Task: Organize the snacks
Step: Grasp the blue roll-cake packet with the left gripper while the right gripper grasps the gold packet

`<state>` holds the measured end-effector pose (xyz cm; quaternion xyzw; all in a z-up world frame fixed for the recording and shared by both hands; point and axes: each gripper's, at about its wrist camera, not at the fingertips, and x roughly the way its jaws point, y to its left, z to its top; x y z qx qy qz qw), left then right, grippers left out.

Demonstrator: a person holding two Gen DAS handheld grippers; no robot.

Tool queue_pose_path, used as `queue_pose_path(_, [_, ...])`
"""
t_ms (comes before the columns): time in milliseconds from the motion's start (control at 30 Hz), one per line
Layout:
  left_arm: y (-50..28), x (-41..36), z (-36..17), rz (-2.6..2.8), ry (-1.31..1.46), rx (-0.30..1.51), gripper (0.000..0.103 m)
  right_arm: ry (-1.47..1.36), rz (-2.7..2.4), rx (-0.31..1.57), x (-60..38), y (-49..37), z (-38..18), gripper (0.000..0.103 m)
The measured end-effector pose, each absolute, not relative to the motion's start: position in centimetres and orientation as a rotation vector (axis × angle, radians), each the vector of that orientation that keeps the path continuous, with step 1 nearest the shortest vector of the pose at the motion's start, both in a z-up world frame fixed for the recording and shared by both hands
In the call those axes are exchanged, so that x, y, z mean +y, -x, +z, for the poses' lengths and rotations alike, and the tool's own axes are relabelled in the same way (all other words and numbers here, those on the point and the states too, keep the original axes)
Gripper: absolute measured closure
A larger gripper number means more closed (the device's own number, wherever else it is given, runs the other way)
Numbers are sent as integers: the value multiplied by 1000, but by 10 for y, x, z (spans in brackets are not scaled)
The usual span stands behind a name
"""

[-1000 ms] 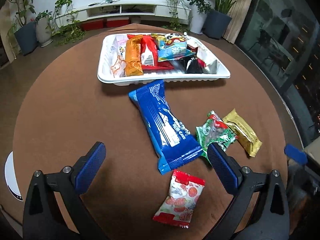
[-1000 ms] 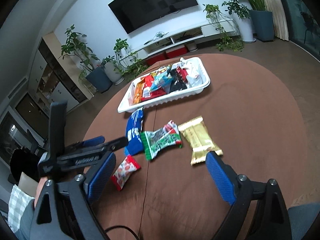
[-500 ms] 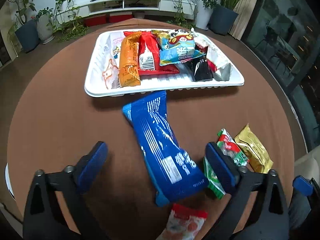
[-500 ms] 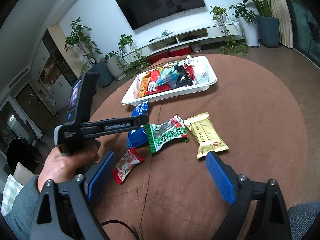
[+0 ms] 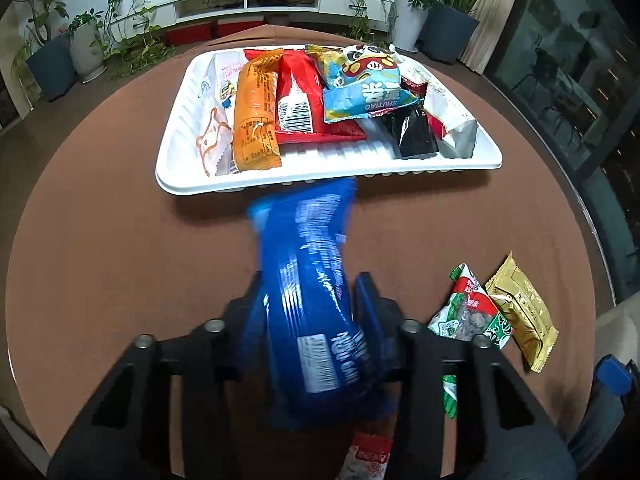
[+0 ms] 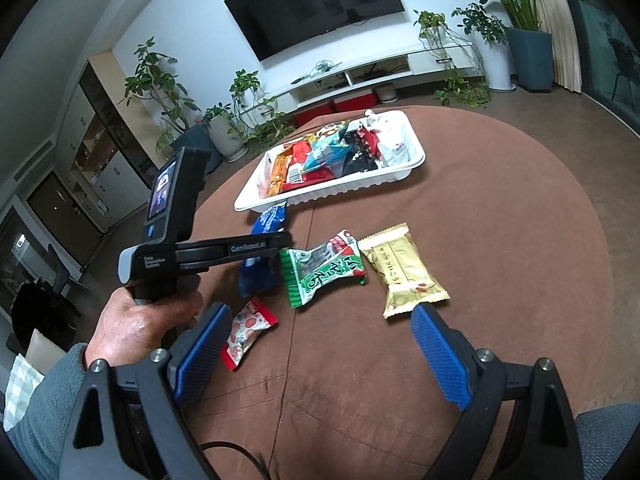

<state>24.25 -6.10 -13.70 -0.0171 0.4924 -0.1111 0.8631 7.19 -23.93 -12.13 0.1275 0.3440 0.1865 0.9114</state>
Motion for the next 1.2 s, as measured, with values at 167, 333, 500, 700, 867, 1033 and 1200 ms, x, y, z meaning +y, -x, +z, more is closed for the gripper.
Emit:
queue_pose_path(167, [-238,-60,-137,-248,30,1025,69,-229,364,731,-241,-80,-120,10])
queue_pose_path(333, [-232,-59,-137,-271,8,1025,70,-130,324,789,-247,-110,-115,10])
queue_pose_path(500, [-219,-52,-135,-287,0,1018,74,17,305,936,-247,-150,-132,14])
queue_pose_path(700, [-201,-44,-133,-300,-16,1015,74,100,339,1013,-241,-177,-148,19])
queue_pose_path(867, [-188,-42,-137,-314,-29,1028,75,143,357,1034,-233,-183,-155,23])
queue_pose_path(1033, [-179,-43,-136,-327,-40,1027,75,179,355,1026,-226,-185,-157,25])
queue_pose_path(1200, [-175,-47,-136,-327,-63,1028,76,224,339,1016,-223,-183,-156,38])
